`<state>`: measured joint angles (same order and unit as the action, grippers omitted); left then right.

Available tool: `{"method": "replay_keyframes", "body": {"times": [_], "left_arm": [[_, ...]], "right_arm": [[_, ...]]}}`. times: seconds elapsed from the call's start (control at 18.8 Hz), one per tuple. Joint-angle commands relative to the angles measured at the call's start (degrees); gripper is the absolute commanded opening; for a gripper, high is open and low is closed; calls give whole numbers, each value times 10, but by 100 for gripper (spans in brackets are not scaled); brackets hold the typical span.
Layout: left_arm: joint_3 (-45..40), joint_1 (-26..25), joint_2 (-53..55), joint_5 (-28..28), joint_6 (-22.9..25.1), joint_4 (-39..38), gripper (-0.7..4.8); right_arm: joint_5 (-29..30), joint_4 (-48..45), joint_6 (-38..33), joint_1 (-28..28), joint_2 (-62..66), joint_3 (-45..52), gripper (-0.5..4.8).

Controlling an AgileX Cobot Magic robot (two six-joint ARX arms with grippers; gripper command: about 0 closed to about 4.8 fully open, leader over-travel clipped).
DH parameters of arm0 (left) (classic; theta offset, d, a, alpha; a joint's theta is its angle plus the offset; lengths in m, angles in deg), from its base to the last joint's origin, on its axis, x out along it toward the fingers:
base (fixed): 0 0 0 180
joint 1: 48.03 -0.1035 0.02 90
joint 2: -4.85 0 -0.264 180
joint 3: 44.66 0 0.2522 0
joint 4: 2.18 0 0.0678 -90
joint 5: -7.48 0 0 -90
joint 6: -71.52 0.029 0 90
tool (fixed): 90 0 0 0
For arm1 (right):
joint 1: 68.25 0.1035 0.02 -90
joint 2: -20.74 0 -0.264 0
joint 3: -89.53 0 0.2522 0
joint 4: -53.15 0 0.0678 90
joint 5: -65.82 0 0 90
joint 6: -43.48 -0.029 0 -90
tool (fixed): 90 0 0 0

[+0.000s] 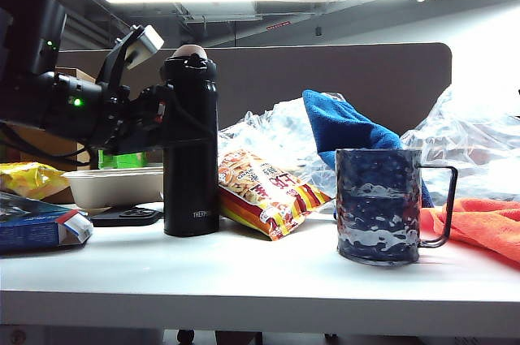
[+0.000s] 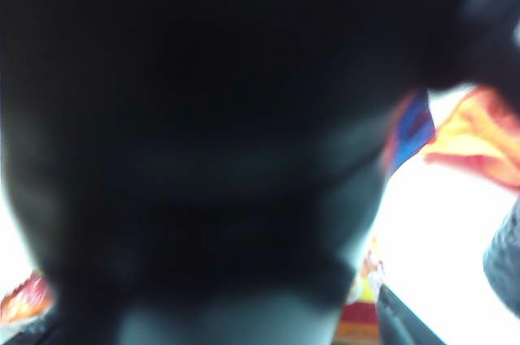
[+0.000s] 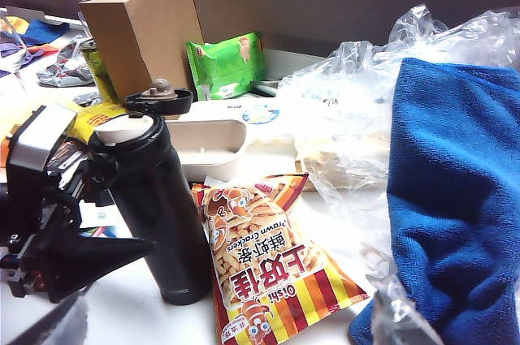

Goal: Pick up the black thermos, pour some water into the cup, then place the black thermos back on the table.

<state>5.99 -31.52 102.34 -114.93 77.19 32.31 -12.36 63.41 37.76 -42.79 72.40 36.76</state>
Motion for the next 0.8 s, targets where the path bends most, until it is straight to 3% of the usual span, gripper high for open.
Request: {"method": "replay_keyframes", "body": {"times": [0.05, 0.64, 0.69, 0.8], "left_arm": [[12, 3, 0, -7, -1, 5, 479], [25, 5, 48, -10, -1, 19, 479], [25, 5, 48, -9, -1, 26, 403], [25, 5, 48, -9, -1, 27, 199]], "right_arm": [[3, -1, 0, 1, 0, -3, 479], [3, 7, 0, 1, 1, -3, 479], [3, 7, 0, 1, 1, -3, 479], [3, 7, 0, 1, 1, -3, 479]]}}
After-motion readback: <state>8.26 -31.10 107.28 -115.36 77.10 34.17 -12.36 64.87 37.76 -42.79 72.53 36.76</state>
